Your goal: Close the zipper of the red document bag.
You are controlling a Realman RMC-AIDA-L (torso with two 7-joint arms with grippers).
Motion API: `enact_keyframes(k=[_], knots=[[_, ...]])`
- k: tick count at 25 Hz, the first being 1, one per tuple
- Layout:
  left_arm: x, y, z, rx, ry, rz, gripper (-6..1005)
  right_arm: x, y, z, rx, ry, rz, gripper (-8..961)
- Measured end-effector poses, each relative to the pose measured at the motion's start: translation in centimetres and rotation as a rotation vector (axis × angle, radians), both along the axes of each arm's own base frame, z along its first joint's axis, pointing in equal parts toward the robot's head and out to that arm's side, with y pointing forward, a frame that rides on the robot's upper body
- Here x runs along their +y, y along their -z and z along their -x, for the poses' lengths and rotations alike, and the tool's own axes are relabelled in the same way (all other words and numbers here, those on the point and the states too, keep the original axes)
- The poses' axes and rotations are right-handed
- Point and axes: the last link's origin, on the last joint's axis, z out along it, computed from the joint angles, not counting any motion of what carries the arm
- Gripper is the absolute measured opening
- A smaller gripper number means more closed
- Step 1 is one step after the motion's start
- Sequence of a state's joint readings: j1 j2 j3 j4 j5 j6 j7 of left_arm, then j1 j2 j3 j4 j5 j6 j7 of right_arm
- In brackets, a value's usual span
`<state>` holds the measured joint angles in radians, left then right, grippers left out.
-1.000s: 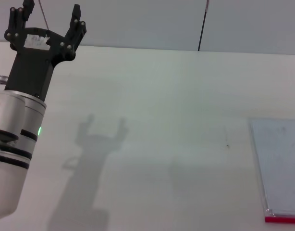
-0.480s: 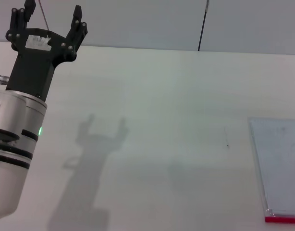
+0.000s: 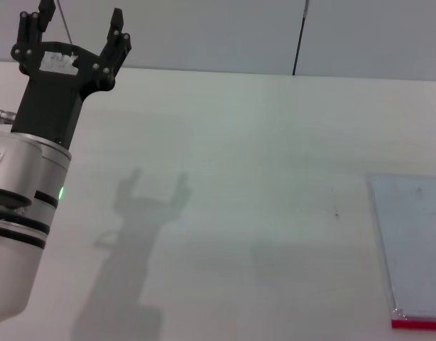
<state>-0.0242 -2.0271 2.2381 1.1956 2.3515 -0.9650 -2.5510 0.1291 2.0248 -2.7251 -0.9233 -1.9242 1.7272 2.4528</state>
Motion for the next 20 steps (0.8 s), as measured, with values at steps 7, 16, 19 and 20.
enact_keyframes(k=[7, 16, 19, 20], knots=[[0.00, -0.02, 0.00, -0.002, 0.000, -0.002, 874, 0.04, 0.17, 0.10, -0.007, -0.009, 0.008, 662], [0.00, 0.00, 0.00, -0.002, -0.001, -0.001, 874, 0.02, 0.18, 0.10, -0.008, -0.011, 0.008, 663], [0.01, 0.01, 0.00, -0.002, -0.001, 0.000, 874, 0.01, 0.18, 0.10, -0.008, -0.011, 0.007, 662], [0.01, 0.01, 0.00, -0.002, -0.001, 0.000, 874, 0.01, 0.18, 0.10, -0.008, -0.011, 0.007, 662]])
